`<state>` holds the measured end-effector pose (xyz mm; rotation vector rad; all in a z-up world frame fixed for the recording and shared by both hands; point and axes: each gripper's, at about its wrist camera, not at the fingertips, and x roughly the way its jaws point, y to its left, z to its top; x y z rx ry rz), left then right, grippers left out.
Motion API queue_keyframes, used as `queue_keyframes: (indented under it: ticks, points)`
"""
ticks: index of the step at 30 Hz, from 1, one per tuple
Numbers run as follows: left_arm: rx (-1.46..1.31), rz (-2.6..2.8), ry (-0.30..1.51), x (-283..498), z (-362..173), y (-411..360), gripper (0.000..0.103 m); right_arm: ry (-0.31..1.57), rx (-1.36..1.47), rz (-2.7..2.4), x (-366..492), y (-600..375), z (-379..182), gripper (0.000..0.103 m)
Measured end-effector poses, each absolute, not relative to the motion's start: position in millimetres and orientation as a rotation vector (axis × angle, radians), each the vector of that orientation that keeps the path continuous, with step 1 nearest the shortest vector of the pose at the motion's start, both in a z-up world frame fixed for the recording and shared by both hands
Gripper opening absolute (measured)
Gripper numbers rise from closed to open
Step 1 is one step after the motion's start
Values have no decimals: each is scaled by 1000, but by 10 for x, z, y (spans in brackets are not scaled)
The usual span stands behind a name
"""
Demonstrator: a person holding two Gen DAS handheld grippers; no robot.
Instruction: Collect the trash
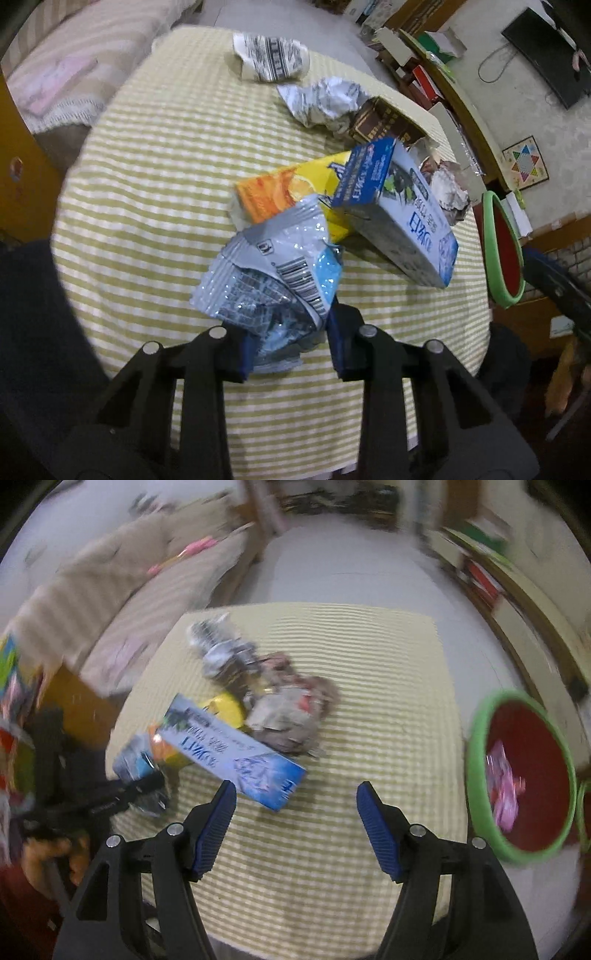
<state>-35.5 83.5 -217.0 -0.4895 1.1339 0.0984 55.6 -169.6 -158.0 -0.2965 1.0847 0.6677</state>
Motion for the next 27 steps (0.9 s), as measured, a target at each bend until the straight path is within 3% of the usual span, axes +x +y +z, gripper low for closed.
queue_keyframes:
  ticks: [7,10,13,17,25,27]
  points:
    - [-470,98,1112,-425,-2055,918,30,1152,-502,827,615,-1133,-1986,66]
    - [-484,90,1116,-421,-2064,926,31,1165,-557,835,631,-1013,-2136,76]
    - [-491,83,1123,-408,-2106,907,32,1153,-620,813,639,-943,-2249,76]
    - [-498,74,1136,-423,-2150,908,32,1172,-659,787,635,-946,-2307,59]
    - [-465,81,1149,-368,-2190,889,34,1428,-468,799,507,-1153,-2220,58]
    - [-468,85,1159,-357,-2226,890,35,1409,-445,804,480,-1161,-2168,59]
